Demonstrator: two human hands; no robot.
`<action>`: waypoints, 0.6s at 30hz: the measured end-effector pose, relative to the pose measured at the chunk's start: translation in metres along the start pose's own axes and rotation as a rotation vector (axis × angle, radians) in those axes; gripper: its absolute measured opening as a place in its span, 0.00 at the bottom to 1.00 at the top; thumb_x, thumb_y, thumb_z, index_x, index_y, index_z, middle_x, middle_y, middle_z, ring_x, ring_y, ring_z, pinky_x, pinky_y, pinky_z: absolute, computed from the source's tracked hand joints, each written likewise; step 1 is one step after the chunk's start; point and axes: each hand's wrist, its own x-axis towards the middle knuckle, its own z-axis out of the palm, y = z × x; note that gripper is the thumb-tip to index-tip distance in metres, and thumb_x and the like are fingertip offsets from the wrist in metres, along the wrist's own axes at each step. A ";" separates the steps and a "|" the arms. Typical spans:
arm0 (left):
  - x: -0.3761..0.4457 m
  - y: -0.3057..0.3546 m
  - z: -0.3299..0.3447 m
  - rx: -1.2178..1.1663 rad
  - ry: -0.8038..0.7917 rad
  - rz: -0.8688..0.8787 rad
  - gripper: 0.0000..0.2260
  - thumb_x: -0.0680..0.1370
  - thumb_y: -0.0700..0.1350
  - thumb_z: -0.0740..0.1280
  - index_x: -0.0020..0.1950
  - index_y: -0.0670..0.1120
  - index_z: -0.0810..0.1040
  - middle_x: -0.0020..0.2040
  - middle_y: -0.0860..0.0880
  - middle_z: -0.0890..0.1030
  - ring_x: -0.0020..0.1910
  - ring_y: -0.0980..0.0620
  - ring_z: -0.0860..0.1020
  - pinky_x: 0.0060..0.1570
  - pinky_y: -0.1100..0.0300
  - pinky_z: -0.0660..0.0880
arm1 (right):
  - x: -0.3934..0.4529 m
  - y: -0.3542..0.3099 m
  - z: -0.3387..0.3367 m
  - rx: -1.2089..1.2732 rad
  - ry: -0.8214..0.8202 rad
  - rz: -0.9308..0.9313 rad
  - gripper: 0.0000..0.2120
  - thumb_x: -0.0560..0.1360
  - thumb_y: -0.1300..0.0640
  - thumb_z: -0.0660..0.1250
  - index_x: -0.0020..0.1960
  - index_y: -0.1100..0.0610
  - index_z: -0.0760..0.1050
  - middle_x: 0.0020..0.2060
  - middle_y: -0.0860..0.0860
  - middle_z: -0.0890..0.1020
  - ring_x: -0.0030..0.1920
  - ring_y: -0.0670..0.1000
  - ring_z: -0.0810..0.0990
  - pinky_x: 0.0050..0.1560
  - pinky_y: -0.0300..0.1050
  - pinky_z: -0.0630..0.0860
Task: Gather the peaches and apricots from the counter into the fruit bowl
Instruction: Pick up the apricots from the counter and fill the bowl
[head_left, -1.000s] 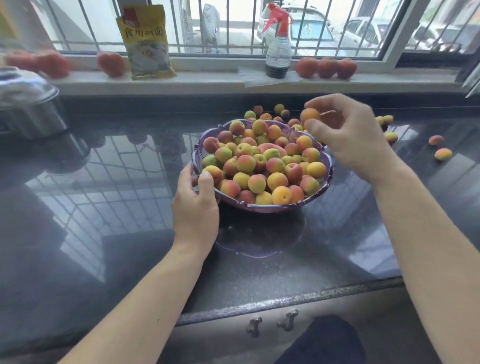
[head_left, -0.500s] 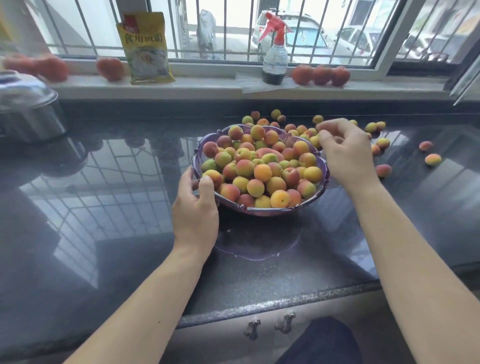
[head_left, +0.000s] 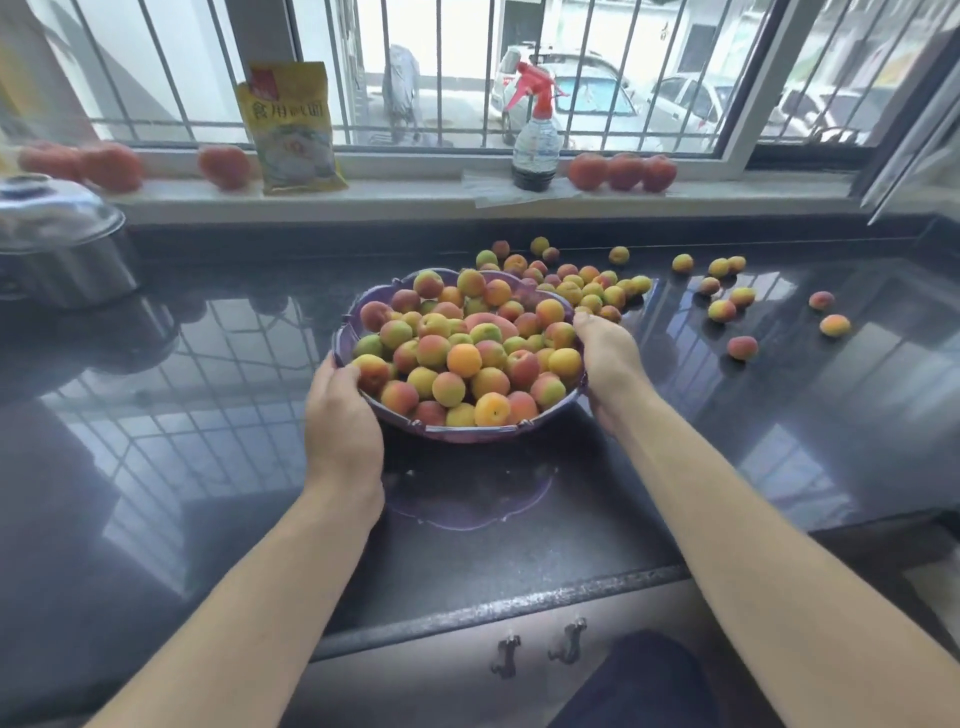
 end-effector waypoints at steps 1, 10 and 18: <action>0.006 0.005 -0.008 -0.009 0.012 -0.014 0.14 0.86 0.47 0.58 0.54 0.52 0.84 0.44 0.52 0.88 0.48 0.51 0.87 0.45 0.55 0.83 | -0.004 -0.002 0.010 -0.008 -0.007 -0.004 0.15 0.85 0.46 0.52 0.54 0.46 0.76 0.51 0.49 0.83 0.53 0.50 0.82 0.54 0.49 0.83; 0.095 0.022 -0.109 0.119 0.111 0.110 0.18 0.84 0.56 0.62 0.55 0.44 0.85 0.54 0.42 0.88 0.58 0.40 0.86 0.63 0.43 0.83 | 0.001 -0.006 0.122 -0.176 -0.059 -0.151 0.20 0.86 0.50 0.47 0.59 0.57 0.76 0.51 0.56 0.80 0.51 0.52 0.80 0.52 0.48 0.82; 0.112 0.028 -0.131 0.412 0.165 0.344 0.19 0.80 0.56 0.57 0.45 0.45 0.80 0.48 0.45 0.83 0.50 0.46 0.76 0.61 0.40 0.73 | 0.052 -0.007 0.121 -0.457 -0.069 -0.294 0.27 0.82 0.40 0.51 0.56 0.59 0.81 0.56 0.58 0.82 0.55 0.56 0.78 0.57 0.51 0.74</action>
